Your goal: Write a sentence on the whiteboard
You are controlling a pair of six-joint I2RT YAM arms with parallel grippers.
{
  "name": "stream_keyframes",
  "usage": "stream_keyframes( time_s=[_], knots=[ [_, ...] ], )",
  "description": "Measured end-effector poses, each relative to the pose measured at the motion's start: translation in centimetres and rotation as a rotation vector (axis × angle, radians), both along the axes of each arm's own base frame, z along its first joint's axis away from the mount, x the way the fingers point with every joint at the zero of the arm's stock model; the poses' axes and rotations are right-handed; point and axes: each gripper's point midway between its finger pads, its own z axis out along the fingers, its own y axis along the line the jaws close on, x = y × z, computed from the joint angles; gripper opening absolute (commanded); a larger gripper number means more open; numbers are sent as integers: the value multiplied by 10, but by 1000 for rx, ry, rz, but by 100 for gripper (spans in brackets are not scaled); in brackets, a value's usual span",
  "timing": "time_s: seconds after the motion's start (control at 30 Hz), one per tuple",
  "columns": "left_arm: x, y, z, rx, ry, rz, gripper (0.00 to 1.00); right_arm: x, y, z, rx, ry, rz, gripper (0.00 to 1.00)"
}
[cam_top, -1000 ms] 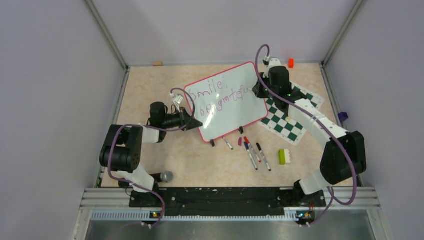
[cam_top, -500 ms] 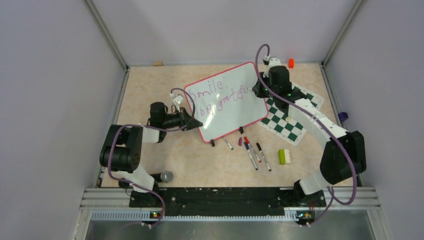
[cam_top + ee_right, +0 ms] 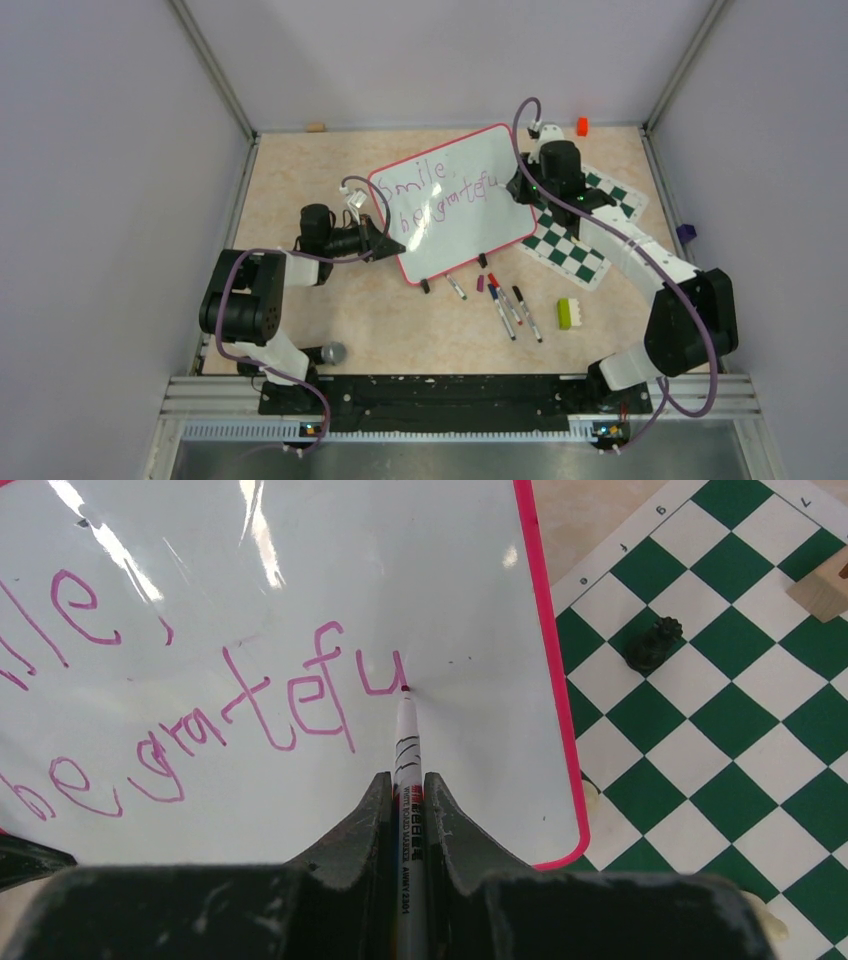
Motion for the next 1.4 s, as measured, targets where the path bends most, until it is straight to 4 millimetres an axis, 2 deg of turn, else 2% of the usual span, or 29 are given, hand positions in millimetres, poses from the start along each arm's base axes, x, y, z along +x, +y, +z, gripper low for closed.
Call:
stream_keyframes(
  time_s=[0.43,0.7,0.93,1.4],
  knots=[
    [0,0,0,3,-6,-2,0,-7,-3,2,-3,9,0,0],
    [0,0,0,3,-7,-2,0,-10,-7,31,15,-52,-10,0],
    [0,0,0,3,-8,-2,0,-1,-7,42,23,-75,-19,0],
    [0,0,0,3,-8,-2,0,18,-3,28,9,-44,-29,0]
  ],
)
